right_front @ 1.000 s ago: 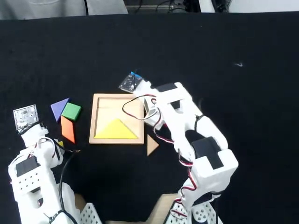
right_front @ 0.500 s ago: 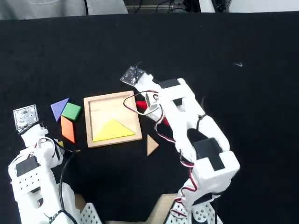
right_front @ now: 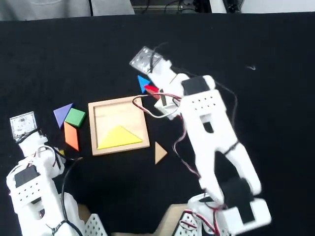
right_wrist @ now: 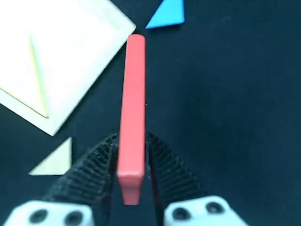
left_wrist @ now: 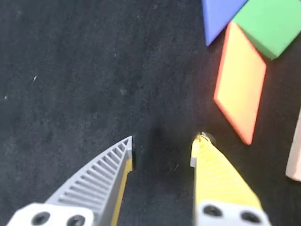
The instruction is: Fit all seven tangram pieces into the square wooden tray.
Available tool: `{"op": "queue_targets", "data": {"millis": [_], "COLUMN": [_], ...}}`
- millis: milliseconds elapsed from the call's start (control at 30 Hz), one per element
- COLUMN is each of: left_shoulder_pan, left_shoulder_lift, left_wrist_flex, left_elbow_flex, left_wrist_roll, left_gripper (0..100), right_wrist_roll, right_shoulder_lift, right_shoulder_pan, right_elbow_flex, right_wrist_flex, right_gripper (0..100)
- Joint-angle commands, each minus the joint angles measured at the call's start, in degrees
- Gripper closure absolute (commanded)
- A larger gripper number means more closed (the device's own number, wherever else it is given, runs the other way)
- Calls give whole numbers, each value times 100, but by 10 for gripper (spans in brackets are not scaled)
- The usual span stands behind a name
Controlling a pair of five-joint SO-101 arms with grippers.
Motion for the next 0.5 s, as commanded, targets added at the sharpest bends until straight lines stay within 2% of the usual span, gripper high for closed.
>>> {"op": "queue_targets", "data": {"millis": [0,200,333,467], "left_shoulder_pan": [-84,-84,-75,-75], "left_shoulder_lift": [-79,-79,-79,-79], "left_wrist_flex": [633,1846,2242,2303], "left_elbow_flex": [-796,-2070,-2492,-2492], "left_wrist_roll": [-35,-62,-536,-993], "left_gripper": [794,794,794,794], "right_wrist_roll": [-633,-1864,-2031,-2066], "right_shoulder_lift": [-576,-1130,-1534,-1692], "right_shoulder_pan": [88,53,62,53], "right_elbow_flex": [-321,-303,-136,-145], "right_wrist_flex": [290,703,686,677], "right_gripper": [988,988,988,988]}}
